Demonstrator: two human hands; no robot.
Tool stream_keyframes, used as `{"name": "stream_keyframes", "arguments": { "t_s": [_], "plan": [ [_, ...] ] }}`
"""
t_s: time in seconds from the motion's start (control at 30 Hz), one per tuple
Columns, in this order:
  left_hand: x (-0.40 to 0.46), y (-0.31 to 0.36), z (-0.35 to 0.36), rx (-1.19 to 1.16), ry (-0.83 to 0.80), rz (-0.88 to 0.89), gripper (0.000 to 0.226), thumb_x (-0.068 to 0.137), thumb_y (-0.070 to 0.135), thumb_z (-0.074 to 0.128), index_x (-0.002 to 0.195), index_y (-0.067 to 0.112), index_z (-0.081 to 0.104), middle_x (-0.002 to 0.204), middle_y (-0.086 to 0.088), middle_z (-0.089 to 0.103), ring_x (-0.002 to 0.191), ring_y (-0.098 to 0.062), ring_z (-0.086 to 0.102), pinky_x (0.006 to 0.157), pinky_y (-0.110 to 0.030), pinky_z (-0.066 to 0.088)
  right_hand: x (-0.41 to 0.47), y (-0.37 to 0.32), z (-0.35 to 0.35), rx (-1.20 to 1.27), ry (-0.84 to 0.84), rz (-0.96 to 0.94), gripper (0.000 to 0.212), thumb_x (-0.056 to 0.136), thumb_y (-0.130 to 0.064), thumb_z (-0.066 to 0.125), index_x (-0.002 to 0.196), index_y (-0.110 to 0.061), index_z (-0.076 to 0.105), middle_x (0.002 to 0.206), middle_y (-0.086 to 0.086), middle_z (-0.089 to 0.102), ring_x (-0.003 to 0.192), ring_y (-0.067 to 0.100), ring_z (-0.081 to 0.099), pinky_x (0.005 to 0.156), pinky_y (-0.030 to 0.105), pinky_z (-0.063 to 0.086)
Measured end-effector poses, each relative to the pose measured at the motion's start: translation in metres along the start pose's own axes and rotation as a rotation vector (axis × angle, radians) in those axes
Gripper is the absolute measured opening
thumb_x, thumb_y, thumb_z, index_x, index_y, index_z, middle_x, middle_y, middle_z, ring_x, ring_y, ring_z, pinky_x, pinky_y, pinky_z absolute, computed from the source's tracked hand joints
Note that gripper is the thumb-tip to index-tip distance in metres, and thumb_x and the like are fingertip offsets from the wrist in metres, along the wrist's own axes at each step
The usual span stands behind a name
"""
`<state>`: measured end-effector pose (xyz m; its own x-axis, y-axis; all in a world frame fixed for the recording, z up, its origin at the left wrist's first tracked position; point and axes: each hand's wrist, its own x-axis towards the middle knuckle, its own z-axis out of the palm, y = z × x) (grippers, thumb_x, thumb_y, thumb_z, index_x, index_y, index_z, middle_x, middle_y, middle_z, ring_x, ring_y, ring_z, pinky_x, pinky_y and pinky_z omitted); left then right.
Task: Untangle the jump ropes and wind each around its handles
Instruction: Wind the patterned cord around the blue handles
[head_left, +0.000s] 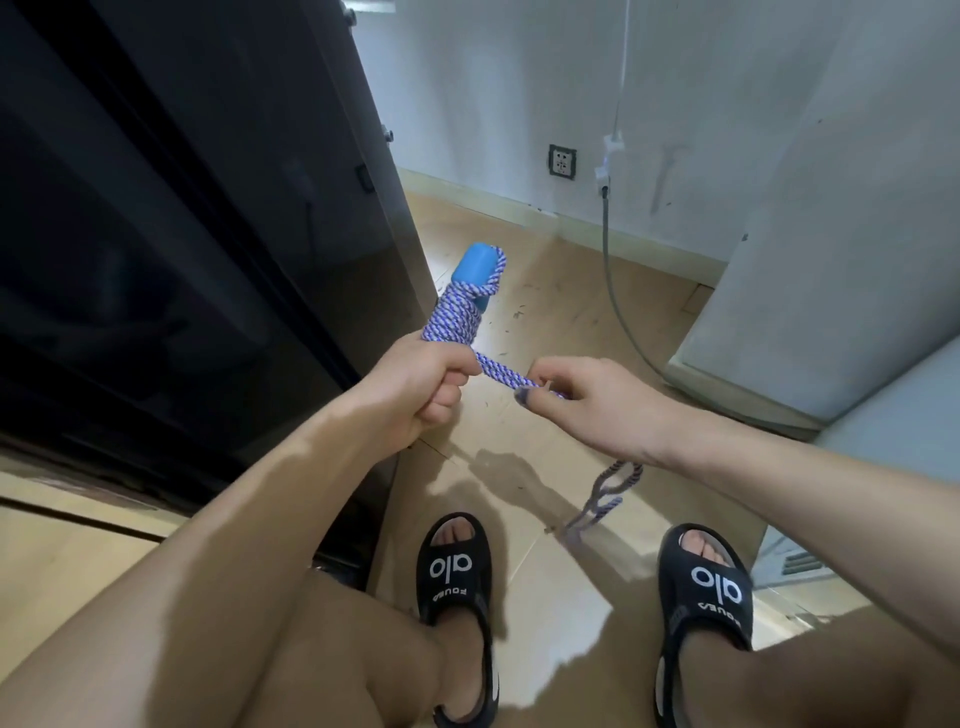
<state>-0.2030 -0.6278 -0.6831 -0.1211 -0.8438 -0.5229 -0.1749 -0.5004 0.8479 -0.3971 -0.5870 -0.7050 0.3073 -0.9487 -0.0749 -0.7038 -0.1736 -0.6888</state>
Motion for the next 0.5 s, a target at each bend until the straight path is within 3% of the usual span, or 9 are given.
{"name": "stream_keyframes", "arguments": {
  "t_s": [0.1,0.23,0.3,0.4,0.5],
  "plan": [
    [0.007,-0.004,0.001,0.056,0.017,0.007,0.032,0.087,-0.005,0.055,0.077,0.019,0.037,0.057,0.003,0.032,0.046,-0.01,0.021,0.042,-0.021,0.014,-0.001,0.0,-0.002,-0.007,-0.045,0.059,0.035,0.1,-0.039,0.047,0.077,-0.014,0.056,0.056,-0.002,0.052,0.057,0.017,0.047,0.057,0.032,0.038],
    [0.013,-0.007,0.003,0.175,0.04,0.066,0.025,0.083,-0.006,0.059,0.084,0.015,0.045,0.058,-0.001,0.041,0.043,-0.013,0.028,0.043,-0.022,0.02,0.001,-0.005,0.002,0.478,-0.128,0.178,0.031,0.1,-0.018,0.047,0.072,-0.01,0.057,0.056,0.004,0.057,0.056,0.017,0.052,0.06,0.027,0.045],
    [0.018,-0.009,0.006,0.323,0.088,0.133,0.023,0.08,-0.003,0.063,0.089,0.014,0.049,0.062,-0.002,0.046,0.045,-0.015,0.036,0.044,-0.024,0.027,0.002,-0.005,0.004,0.648,-0.143,0.238,0.031,0.101,-0.016,0.047,0.073,-0.01,0.057,0.055,0.006,0.054,0.05,0.016,0.046,0.052,0.023,0.043],
    [0.029,-0.016,0.007,0.774,0.24,0.297,0.02,0.081,0.01,0.066,0.096,0.017,0.053,0.081,0.0,0.06,0.069,-0.018,0.058,0.058,-0.031,0.044,0.0,-0.01,0.003,0.587,-0.185,0.282,0.03,0.1,-0.024,0.048,0.074,-0.013,0.058,0.052,0.0,0.052,0.044,0.013,0.034,0.041,0.019,0.03],
    [0.04,-0.022,0.001,1.035,0.333,0.262,0.027,0.086,0.021,0.065,0.106,0.02,0.047,0.094,-0.003,0.06,0.084,-0.024,0.063,0.076,-0.039,0.058,-0.005,-0.017,-0.006,0.41,-0.17,0.221,0.038,0.099,-0.03,0.049,0.064,-0.015,0.054,0.048,-0.003,0.043,0.044,0.015,0.032,0.043,0.02,0.028]
  ]
}}
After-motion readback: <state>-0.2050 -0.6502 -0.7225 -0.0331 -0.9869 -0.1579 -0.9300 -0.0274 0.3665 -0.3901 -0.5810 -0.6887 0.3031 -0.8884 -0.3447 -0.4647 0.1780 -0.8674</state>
